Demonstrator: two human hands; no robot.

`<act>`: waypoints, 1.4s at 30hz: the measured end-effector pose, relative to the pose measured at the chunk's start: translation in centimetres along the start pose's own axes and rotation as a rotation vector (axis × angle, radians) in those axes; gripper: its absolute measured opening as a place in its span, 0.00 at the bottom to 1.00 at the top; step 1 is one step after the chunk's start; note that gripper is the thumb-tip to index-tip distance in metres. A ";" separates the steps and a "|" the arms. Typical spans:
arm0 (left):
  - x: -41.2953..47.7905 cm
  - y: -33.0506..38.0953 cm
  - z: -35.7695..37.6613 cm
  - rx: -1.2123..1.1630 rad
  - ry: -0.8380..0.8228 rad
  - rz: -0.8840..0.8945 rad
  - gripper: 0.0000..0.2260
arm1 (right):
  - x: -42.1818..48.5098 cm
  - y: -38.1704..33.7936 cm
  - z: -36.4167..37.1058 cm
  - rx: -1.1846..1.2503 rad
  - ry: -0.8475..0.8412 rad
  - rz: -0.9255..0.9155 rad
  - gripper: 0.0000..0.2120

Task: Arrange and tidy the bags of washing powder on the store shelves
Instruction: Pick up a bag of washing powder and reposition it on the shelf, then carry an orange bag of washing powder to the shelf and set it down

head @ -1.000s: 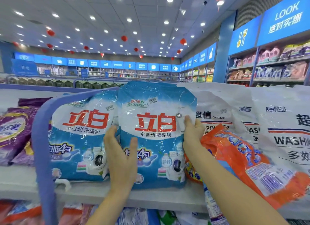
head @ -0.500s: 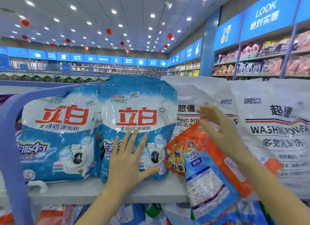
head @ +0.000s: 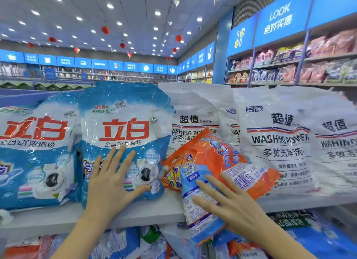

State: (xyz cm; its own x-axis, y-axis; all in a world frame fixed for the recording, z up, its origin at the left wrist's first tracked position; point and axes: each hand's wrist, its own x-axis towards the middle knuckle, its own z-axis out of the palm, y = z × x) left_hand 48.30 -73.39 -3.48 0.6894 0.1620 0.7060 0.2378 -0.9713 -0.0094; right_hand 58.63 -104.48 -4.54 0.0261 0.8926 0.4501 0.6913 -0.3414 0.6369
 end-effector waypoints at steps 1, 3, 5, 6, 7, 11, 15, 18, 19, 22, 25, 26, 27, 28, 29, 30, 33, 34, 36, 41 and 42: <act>0.0 0.0 -0.1 0.002 -0.003 -0.003 0.42 | 0.1 0.2 0.0 -0.004 0.026 -0.003 0.25; -0.1 0.1 -0.1 -0.004 -0.017 -0.011 0.42 | -0.1 0.7 -0.1 -0.022 0.076 0.002 0.22; 0.0 0.0 -0.1 -0.013 -0.034 -0.014 0.42 | 0.1 1.3 -0.6 -0.030 0.147 0.005 0.17; 0.0 0.0 -0.1 -0.014 -0.040 -0.015 0.42 | 0.4 1.6 -0.9 -0.032 0.187 0.011 0.16; 0.0 0.0 -0.1 -0.015 -0.047 -0.016 0.43 | 0.9 1.7 -1.5 -0.024 0.220 0.021 0.14; -0.1 0.2 -0.3 -0.016 -0.073 -0.025 0.43 | 3.5 3.0 -4.0 0.069 0.311 0.086 0.14; -0.2 0.4 -0.6 -0.003 -0.103 -0.020 0.43 | 6.7 5.2 -6.7 0.188 0.255 0.279 0.18; -0.4 0.8 -0.5 -0.013 -0.103 -0.010 0.42 | 8.8 6.9 -8.4 0.236 0.140 0.508 0.12; -0.4 1.0 -0.5 -0.024 -0.104 -0.013 0.42 | 9.4 7.6 -8.7 0.321 0.086 0.596 0.16; -0.6 1.3 -0.5 -0.065 -0.082 -0.007 0.41 | 10.8 9.3 -9.2 0.485 0.093 0.715 0.13; -0.7 2.1 -0.6 -0.109 0.006 0.040 0.38 | 12.1 10.2 -9.4 0.552 0.102 0.765 0.14; -0.7 2.4 -0.6 -0.135 0.028 0.051 0.38 | 12.3 10.6 -9.4 0.554 0.095 0.791 0.14; -0.8 2.7 -0.5 -0.170 0.042 0.056 0.37 | 12.4 10.9 -9.4 0.540 0.097 0.816 0.13; -0.9 3.0 -0.5 -0.211 0.051 0.058 0.36 | 12.4 11.4 -9.5 0.520 0.102 0.839 0.14; -1.1 3.3 -0.3 -0.250 0.050 0.059 0.35 | 12.4 11.8 -9.6 0.505 0.120 0.857 0.14; -1.3 3.6 -0.1 -0.279 0.048 0.065 0.35 | 12.3 12.2 -9.9 0.498 0.140 0.877 0.15; -2.1 4.4 0.4 -0.356 0.068 0.096 0.34 | 12.0 13.0 -11.2 0.492 0.243 0.938 0.15; -2.4 4.8 0.4 -0.400 0.077 0.102 0.34 | 11.8 13.2 -11.7 0.496 0.297 0.957 0.16; -2.9 6.2 0.3 -0.512 0.088 0.100 0.34 | 11.0 13.8 -12.5 0.533 0.426 1.012 0.20; -2.2 11.6 -1.5 -1.134 -0.132 -0.213 0.36 | 9.7 14.6 -14.5 0.706 0.714 1.084 0.25; -1.3 12.7 -1.6 -1.282 -0.215 -0.276 0.42 | 9.5 14.5 -15.0 0.723 0.761 1.083 0.25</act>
State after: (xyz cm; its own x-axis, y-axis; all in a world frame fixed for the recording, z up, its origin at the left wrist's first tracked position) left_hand 49.36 -86.22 -3.42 0.8449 0.2880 0.4508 -0.3412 -0.3590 0.8688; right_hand 58.13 -105.36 18.38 0.5290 -0.1276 0.8390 0.7861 -0.2987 -0.5411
